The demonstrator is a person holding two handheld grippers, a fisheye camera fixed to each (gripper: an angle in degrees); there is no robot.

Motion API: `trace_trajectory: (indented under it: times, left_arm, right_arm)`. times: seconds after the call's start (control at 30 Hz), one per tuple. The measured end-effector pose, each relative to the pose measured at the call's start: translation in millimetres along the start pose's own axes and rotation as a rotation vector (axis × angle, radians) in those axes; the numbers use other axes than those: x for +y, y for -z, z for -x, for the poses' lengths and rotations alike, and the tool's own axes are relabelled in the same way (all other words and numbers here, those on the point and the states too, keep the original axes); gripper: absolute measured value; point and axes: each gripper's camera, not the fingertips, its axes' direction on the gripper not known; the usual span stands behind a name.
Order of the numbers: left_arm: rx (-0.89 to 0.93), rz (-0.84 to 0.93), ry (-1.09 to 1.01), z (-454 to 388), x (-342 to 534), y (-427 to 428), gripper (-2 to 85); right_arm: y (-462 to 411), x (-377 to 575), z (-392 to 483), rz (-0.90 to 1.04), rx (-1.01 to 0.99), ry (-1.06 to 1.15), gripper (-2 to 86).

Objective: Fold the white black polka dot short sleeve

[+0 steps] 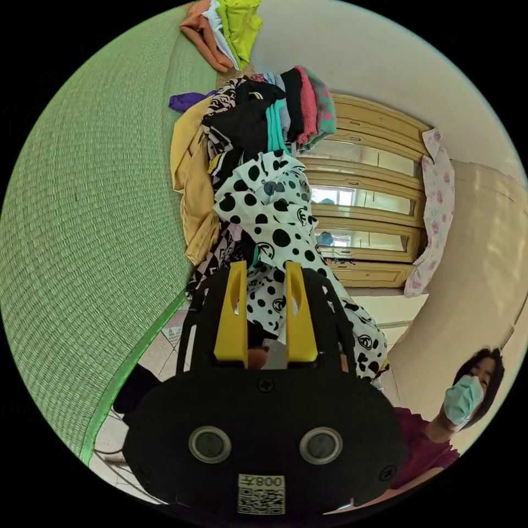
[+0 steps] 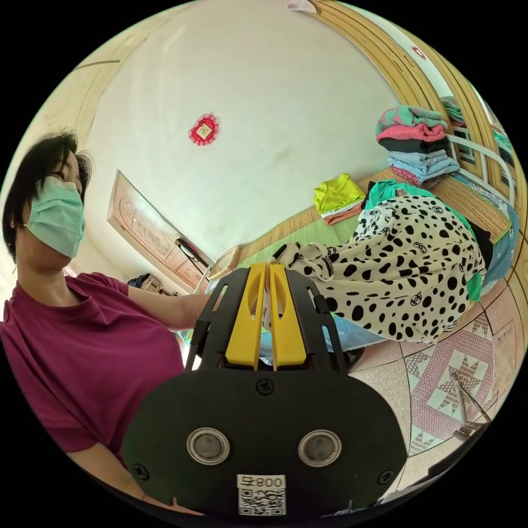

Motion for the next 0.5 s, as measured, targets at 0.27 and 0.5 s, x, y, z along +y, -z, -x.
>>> trace_trajectory:
  times: [0.27,0.5]
  left_arm:
    - [0.096,-0.024,0.073,-20.7,-25.3,-47.7,8.0]
    - [0.112,-0.041,-0.024,-76.4,-13.1,-35.4,1.2]
  right_arm:
    - [11.3,-5.0,-20.3,-0.026,-0.045,0.000,0.8]
    - [18.4,-3.4,-36.5,-0.049,-0.055,0.002,0.7]
